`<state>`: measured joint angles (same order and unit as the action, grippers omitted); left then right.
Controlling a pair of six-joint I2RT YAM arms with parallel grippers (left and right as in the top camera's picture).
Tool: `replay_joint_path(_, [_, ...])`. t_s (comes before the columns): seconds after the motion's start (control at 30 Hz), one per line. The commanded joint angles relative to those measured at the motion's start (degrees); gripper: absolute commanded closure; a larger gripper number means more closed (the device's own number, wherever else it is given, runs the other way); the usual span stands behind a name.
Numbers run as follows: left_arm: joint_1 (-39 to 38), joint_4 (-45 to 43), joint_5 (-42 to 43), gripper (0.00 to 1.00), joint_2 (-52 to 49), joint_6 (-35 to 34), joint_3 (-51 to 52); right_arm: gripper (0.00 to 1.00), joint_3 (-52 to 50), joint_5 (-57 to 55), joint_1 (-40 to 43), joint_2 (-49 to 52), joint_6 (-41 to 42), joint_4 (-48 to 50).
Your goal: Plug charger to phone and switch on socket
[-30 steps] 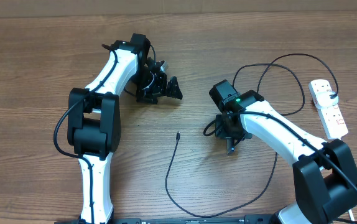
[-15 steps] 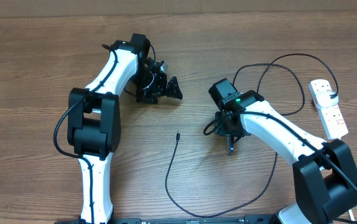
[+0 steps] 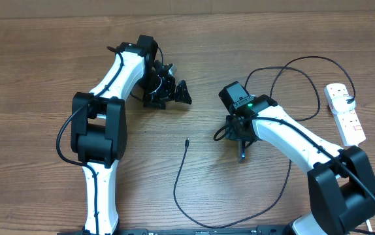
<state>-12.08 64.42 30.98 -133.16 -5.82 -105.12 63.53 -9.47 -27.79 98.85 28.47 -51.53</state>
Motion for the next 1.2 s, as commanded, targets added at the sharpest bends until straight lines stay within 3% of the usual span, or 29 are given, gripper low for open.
replay_joint_path(0.0, [-0.09,-0.87,-4.59,0.0,-1.29,0.04,0.22,0.68,0.17,-1.03,-0.2,-0.44,0.37,0.48])
replay_joint_path(0.2, [-0.09,-0.87,-4.59,0.0,-1.29,0.04,0.22,0.68,0.17,-1.05,-0.2,-0.44,0.37,0.24])
replay_joint_path(0.37, [-0.09,-0.87,-4.59,0.01,-1.29,0.04,0.22,0.62,0.17,-3.61,-0.2,-0.44,0.35,0.94])
replay_joint_path(0.67, [-0.09,-0.87,-4.59,0.0,-1.29,0.04,0.22,0.64,0.17,-4.17,-0.2,-0.44,0.15,-0.11])
replay_joint_path(0.83, [-0.09,-0.87,-4.59,0.0,-1.29,0.04,0.22,0.72,0.17,-3.74,-0.22,-0.44,0.15,-0.37])
replay_joint_path(1.0, [-0.09,-0.87,-4.59,0.0,-1.29,0.04,0.22,0.89,0.17,-3.76,-0.2,-0.44,0.15,-0.37])
replay_joint_path(1.17, [-0.09,-0.87,-4.61,0.01,-1.29,0.04,0.22,0.96,0.17,-3.72,-0.2,-0.42,0.2,-0.07])
